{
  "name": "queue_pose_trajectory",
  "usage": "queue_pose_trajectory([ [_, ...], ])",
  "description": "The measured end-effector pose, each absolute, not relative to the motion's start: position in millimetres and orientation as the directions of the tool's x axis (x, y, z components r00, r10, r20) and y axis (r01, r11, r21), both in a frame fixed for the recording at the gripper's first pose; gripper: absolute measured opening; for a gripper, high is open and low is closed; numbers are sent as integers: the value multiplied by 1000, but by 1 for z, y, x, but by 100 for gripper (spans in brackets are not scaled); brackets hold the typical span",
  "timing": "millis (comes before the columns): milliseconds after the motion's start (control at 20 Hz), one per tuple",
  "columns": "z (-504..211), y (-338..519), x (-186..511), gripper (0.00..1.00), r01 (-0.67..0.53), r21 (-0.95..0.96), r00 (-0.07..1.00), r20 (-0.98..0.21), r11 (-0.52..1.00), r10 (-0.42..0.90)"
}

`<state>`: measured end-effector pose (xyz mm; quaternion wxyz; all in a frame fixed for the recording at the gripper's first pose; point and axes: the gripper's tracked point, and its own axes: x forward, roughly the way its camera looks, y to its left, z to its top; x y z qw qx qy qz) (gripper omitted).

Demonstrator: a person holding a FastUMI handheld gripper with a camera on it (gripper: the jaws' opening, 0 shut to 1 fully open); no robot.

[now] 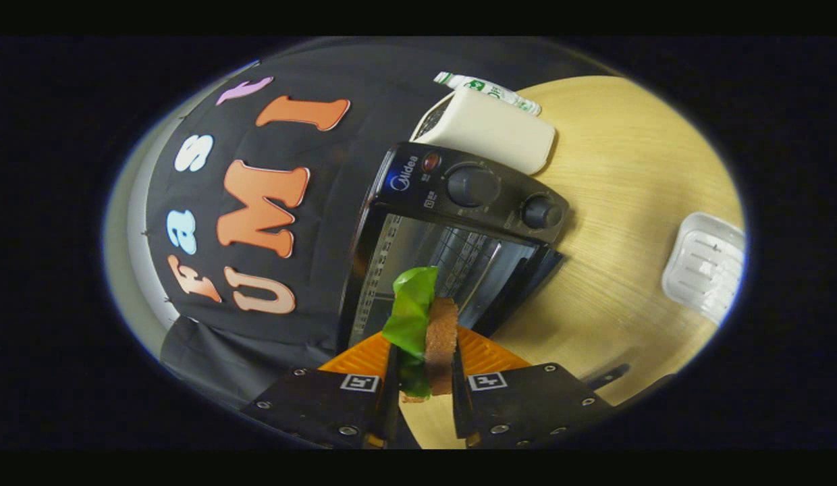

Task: Open the toaster oven, put the food inside, and close the toaster oven door.

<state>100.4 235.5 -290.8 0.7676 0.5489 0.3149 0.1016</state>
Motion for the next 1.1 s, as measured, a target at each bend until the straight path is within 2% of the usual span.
queue_pose_trajectory([
  [100,-299,243,112,33,210,908,798,-373,363,473],
  [250,-299,257,135,34,236,936,825,-334,260,456],
  [450,-311,268,156,34,286,933,847,-353,219,398],
  [650,-312,278,159,42,313,927,846,-370,205,385],
  [800,-320,274,151,76,354,900,825,-428,254,369],
  [850,-324,270,147,80,370,889,818,-450,271,358],
  [900,-327,269,145,89,379,880,813,-464,286,350],
  [950,-328,269,142,95,382,876,808,-471,294,354],
  [1100,-330,266,133,98,398,862,787,-496,312,367],
])
